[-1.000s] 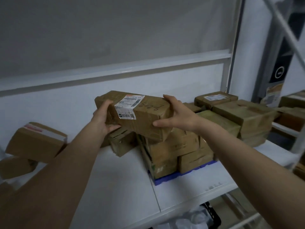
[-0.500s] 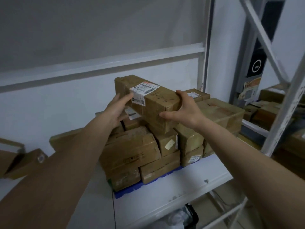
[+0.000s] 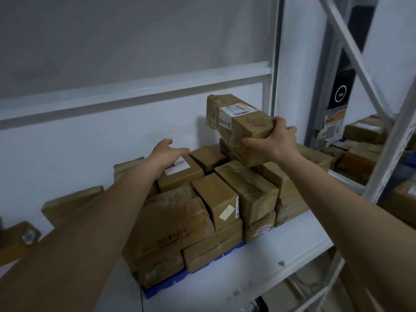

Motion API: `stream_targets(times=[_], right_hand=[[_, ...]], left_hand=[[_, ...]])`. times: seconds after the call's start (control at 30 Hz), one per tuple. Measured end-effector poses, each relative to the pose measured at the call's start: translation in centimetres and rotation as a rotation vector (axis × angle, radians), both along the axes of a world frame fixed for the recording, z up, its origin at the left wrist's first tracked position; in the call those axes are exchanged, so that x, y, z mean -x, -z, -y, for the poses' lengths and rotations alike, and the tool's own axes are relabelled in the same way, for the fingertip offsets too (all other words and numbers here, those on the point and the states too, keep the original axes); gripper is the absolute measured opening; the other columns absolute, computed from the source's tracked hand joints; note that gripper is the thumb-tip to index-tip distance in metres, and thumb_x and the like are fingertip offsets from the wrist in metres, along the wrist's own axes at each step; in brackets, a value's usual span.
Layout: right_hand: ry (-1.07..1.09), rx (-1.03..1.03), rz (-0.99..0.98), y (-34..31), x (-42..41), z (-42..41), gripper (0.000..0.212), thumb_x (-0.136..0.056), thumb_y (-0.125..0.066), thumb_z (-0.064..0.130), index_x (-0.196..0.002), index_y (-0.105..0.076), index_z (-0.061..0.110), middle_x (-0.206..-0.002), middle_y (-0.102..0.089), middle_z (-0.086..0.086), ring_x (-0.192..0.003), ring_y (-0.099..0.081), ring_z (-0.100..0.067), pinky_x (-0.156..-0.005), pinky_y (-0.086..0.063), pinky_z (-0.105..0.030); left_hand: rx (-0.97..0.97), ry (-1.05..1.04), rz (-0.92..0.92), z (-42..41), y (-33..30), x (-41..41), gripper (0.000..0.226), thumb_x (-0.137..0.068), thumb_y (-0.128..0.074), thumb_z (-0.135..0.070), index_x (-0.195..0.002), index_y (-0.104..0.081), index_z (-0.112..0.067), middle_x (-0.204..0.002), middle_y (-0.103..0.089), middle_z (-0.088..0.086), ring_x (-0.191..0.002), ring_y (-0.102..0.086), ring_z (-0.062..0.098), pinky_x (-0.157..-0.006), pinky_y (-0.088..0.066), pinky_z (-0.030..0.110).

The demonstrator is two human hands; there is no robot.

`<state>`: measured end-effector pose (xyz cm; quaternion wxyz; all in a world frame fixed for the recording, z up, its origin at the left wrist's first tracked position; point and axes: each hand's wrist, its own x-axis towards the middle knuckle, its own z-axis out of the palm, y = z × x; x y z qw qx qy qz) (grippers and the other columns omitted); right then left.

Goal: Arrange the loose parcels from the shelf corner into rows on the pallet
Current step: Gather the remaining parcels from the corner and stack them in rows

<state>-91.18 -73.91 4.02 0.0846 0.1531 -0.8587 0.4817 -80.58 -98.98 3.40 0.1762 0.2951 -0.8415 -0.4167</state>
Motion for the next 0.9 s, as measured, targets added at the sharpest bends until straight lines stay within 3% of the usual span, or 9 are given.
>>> stream_targets(times=[0.17,0.3,0.4,0.6,0.77,0.9], right_hand=[[0.002,-0.041,0.036,0.8,1.7,1.8,0.099,-0.063,-0.080,0.049,-0.141,-0.026,0.021,-0.132,-0.033,-0.012,-0.123,-0.038,-0.033,-0.100,-0.044,-0.051],[-0.001,-0.041,0.044,1.2,3.0,2.5,0.097,-0.064,-0.081,0.044,-0.141,-0.027,0.022,-0.132,-0.031,-0.011,-0.124,-0.037,-0.033,-0.099,-0.045,-0.052],[-0.046,-0.037,0.050,1.1,4.1,2.8,0.097,-0.066,-0.080,0.039,-0.143,-0.025,0.024,-0.135,-0.029,-0.011,-0.126,-0.033,-0.034,-0.101,-0.043,-0.053],[-0.243,-0.014,0.073,0.1,7.4,2.0,0.095,-0.069,-0.080,0.028,-0.145,-0.023,0.026,-0.138,-0.025,-0.011,-0.125,-0.033,-0.034,-0.104,-0.041,-0.051],[-0.476,0.079,0.196,-1.1,11.2,-0.4,0.090,-0.074,-0.073,0.008,-0.147,-0.023,0.024,-0.139,-0.028,-0.009,-0.123,-0.038,-0.032,-0.101,-0.045,-0.045],[-0.623,0.126,0.307,-1.7,14.3,-1.8,0.093,-0.072,-0.064,-0.004,-0.148,-0.020,0.029,-0.134,-0.036,-0.010,-0.111,-0.049,-0.029,-0.086,-0.051,-0.034]], left_hand=[[-0.006,0.041,0.030,1.5,0.9,1.5,0.077,-0.086,-0.067,-0.042,-0.148,-0.031,-0.014,-0.152,-0.033,0.005,-0.131,-0.041,0.025,-0.084,-0.037,0.029],[-0.041,0.055,0.057,2.1,2.0,2.4,0.071,-0.084,-0.068,-0.043,-0.142,-0.039,-0.014,-0.150,-0.035,0.005,-0.128,-0.043,0.026,-0.098,-0.042,0.035],[-0.039,0.052,0.083,2.1,2.5,2.8,0.057,-0.085,-0.068,-0.043,-0.131,-0.049,-0.016,-0.144,-0.042,0.005,-0.119,-0.047,0.025,-0.088,-0.042,0.034],[-0.058,-0.003,0.046,1.8,1.5,4.2,0.088,-0.081,-0.073,-0.041,-0.150,-0.025,-0.014,-0.154,-0.030,0.007,-0.133,-0.040,0.028,-0.083,-0.041,0.032],[-0.100,-0.129,-0.018,1.0,1.2,5.9,0.121,-0.067,-0.086,-0.038,-0.153,-0.002,-0.021,-0.160,-0.013,0.009,-0.142,-0.024,0.031,-0.107,-0.037,0.046],[-0.214,-0.132,-0.135,-0.2,1.3,8.0,0.130,-0.062,-0.089,-0.028,-0.153,0.003,-0.025,-0.159,-0.015,0.010,-0.142,-0.025,0.030,-0.109,-0.036,0.046]])
